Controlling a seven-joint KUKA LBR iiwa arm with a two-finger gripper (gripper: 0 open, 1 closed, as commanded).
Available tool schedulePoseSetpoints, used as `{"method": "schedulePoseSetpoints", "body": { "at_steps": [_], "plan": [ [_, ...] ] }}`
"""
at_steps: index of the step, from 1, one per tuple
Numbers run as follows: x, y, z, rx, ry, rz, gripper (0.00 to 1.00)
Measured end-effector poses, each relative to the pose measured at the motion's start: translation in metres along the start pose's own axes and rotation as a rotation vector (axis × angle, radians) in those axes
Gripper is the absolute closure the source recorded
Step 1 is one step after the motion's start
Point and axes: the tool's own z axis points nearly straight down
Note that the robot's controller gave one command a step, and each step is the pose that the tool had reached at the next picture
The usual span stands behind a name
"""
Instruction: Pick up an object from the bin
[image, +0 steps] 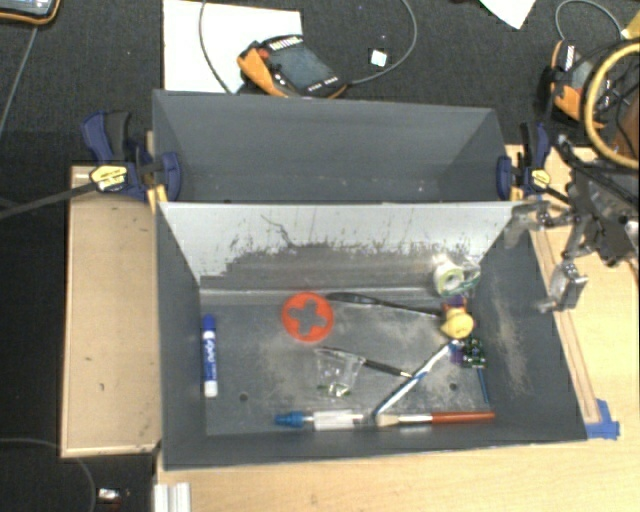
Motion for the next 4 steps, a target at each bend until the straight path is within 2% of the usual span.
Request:
{"method": "schedulePoseSetpoints", "body": {
  "at_steps": [1,2,3,4],
  "plan": [
    [-0.033,0.007,0.119,-0.005,0.002,0.187,0.00],
    [-0.047,0.019,0.076,0.000,-0.009,0.214,0.00],
    [-0.050,0.021,0.017,0.001,-0.013,0.209,0.00],
    [-0.048,0.023,0.093,-0.001,-0.009,0.344,0.00]
  ]
}}
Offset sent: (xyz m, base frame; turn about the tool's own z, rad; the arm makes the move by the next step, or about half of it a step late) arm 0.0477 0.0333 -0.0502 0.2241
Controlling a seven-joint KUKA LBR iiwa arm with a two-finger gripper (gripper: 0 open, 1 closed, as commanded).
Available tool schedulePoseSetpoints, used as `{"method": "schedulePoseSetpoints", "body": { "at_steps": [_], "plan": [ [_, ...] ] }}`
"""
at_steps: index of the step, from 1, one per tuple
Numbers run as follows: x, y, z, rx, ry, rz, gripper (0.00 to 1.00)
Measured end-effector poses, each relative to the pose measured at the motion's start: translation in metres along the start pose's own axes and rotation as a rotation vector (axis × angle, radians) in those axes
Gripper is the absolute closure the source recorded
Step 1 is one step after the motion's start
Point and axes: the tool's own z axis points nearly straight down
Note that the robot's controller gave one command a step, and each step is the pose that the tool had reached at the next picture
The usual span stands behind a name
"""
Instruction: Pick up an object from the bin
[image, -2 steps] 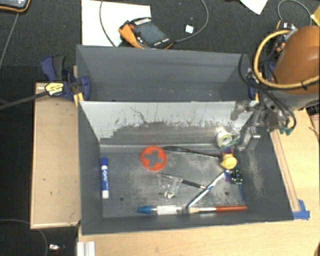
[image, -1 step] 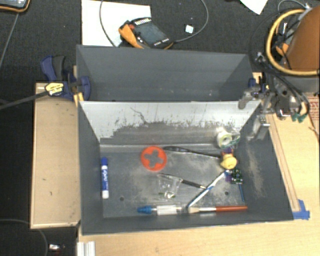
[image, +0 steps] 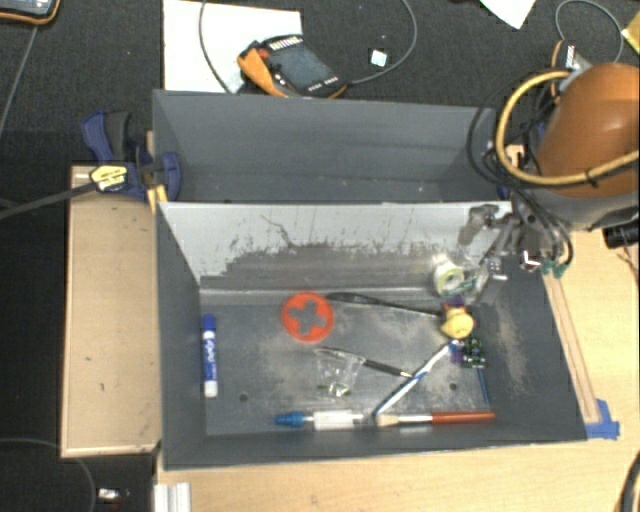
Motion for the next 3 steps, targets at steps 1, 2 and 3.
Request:
{"method": "schedulePoseSetpoints", "body": {
  "at_steps": [1,2,3],
  "plan": [
    [0.005,0.017,-0.058,0.001,-0.023,-0.101,0.00],
    [0.009,0.016,-0.045,0.001,-0.023,-0.047,0.00],
    [0.006,0.032,-0.115,0.002,-0.033,-0.174,1.00]
  ]
}}
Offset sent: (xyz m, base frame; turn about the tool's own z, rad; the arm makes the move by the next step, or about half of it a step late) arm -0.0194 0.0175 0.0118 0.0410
